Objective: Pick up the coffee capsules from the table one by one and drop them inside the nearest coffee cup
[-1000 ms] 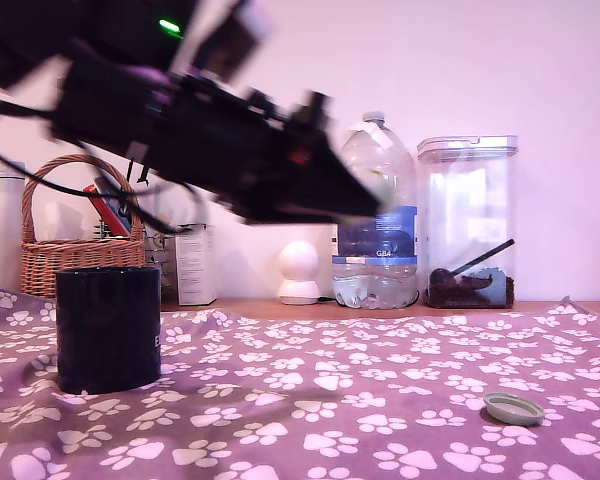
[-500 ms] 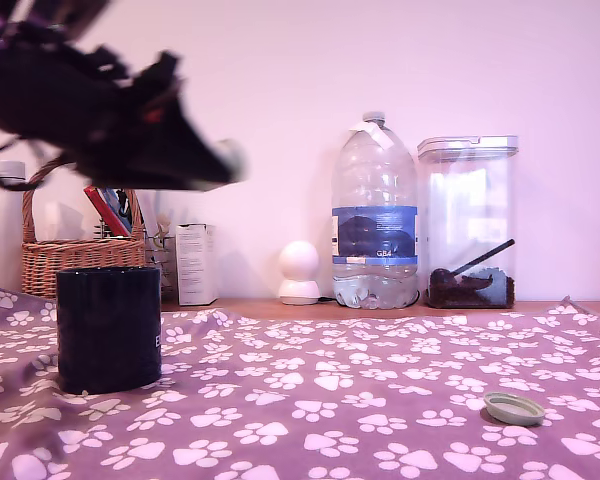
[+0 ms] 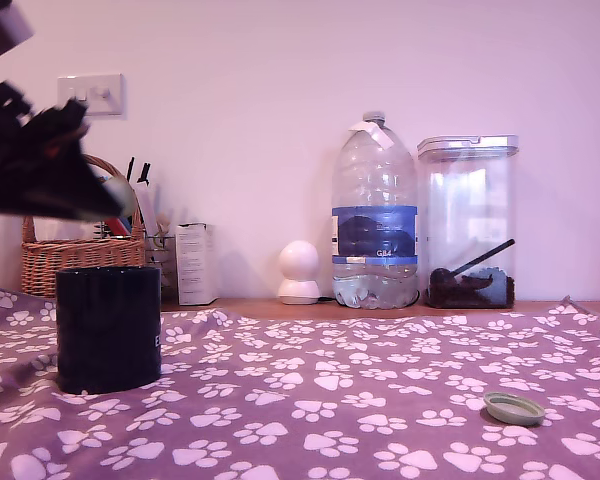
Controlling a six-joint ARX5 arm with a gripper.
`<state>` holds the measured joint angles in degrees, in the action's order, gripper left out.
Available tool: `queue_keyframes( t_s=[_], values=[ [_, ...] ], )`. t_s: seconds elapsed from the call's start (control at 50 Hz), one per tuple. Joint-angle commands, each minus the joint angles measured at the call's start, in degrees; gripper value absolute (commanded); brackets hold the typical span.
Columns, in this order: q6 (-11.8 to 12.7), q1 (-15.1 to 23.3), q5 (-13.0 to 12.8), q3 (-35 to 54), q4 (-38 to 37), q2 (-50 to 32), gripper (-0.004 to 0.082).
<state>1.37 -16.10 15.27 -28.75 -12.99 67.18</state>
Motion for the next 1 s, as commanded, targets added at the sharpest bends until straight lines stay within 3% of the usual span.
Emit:
queue_keyframes(
  t_s=[0.0, 0.18, 0.42, 0.98],
  values=[
    [-0.33, 0.48, 0.09, 1.33, -0.24, -0.13, 0.0180],
    [-0.61, 0.76, 0.07, 0.79, 0.63, 0.02, 0.0180],
    [-3.10, 0.72, -1.18, -5.49, 11.82, 2.95, 0.0181],
    [-3.37, 0.55, -2.23, -20.85, 29.70, 14.12, 0.0181]
  ],
)
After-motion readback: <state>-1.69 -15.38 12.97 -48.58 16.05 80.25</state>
